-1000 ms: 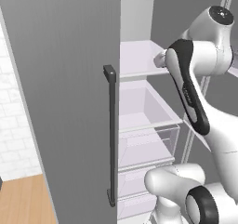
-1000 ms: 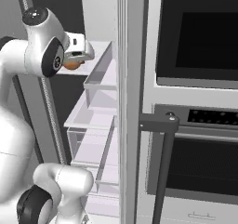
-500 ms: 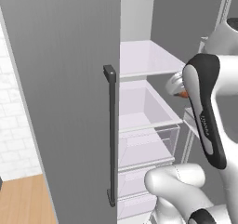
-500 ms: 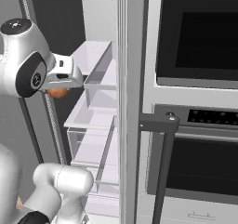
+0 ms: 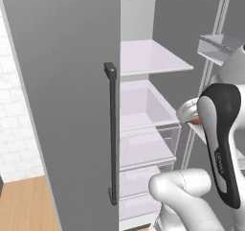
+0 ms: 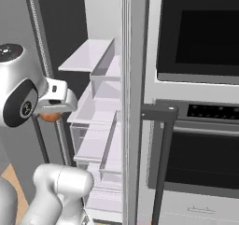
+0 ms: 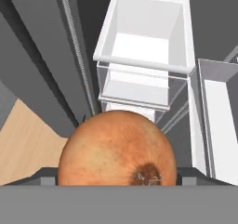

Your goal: Place one onion and one chicken drumstick in each tupperware on the nearby counter, to pack two identical lunches.

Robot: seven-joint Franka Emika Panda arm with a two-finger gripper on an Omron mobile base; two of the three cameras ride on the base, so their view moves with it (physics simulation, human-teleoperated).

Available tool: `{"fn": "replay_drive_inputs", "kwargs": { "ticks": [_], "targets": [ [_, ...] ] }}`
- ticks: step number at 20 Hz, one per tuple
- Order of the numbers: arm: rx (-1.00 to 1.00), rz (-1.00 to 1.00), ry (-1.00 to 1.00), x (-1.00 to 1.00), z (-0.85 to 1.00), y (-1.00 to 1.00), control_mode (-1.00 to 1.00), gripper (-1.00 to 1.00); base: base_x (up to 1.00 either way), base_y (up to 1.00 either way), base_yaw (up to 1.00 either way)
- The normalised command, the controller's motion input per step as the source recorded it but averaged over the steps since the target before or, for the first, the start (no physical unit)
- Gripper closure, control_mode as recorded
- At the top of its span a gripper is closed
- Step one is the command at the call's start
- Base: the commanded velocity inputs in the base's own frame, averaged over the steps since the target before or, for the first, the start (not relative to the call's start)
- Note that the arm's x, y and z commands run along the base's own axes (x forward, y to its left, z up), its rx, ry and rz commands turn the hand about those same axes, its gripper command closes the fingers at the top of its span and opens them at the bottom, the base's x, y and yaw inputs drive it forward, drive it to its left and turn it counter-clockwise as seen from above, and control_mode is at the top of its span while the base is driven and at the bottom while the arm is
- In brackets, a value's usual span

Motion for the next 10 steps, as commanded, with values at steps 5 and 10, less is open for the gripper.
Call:
{"fn": "replay_drive_inputs", "kwargs": {
  "ticks": [5, 10],
  "targets": [
    [0.0, 0.0, 0.0, 0.0, 0.0, 0.0, 1.0, 1.0, -1.0, 0.02, -0.04],
    [0.0, 0.0, 0.0, 0.0, 0.0, 0.0, 1.0, 1.0, -1.0, -0.21, -0.22]
  ]
}}
